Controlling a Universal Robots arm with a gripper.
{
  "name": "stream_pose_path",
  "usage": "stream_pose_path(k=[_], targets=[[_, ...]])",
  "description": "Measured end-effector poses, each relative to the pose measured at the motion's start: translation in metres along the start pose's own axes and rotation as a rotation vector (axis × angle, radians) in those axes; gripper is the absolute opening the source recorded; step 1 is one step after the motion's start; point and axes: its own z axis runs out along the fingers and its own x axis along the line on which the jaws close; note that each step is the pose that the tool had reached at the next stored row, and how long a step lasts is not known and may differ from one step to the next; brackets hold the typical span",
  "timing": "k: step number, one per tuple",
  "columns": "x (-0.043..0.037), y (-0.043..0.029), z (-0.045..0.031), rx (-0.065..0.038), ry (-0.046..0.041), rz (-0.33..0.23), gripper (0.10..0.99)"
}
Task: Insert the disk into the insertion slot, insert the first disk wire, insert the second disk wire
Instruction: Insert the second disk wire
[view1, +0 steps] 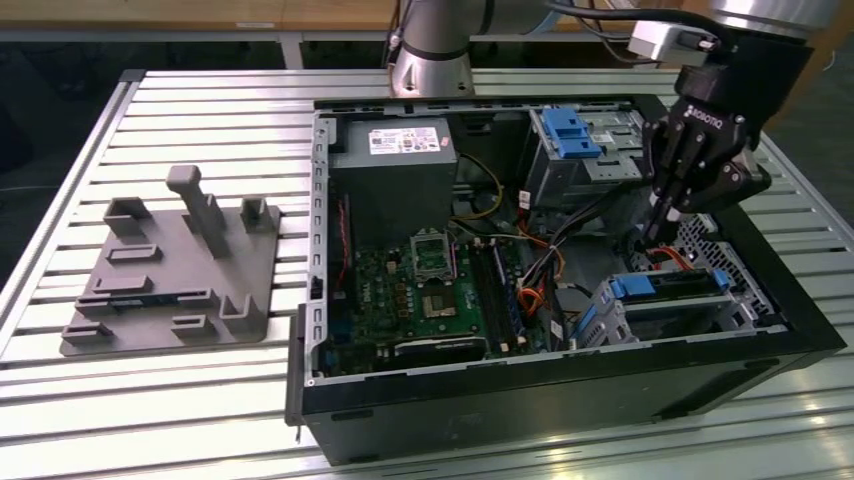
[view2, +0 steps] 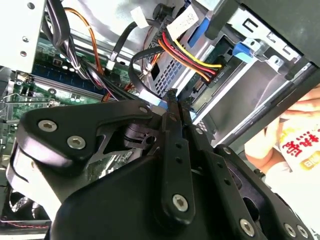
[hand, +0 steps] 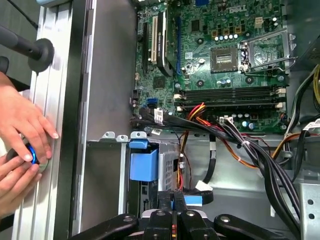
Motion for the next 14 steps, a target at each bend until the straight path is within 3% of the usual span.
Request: stream_pose_path(k=[2, 9, 10, 14], targets=[[0.0023, 0.0, 0.0006, 0.0, -0.0062, 0.0, 0.141], [0.0162, -0.0025, 0.0034, -0.005, -0.0076, -0.001, 0.141], [0.0172, -0.0031, 0.0035, -0.007, -0.0128, -0.002, 0.141], [0.0203, -0.0053, 0.0036, -0.006, -0.0616, -0.009, 0.141]])
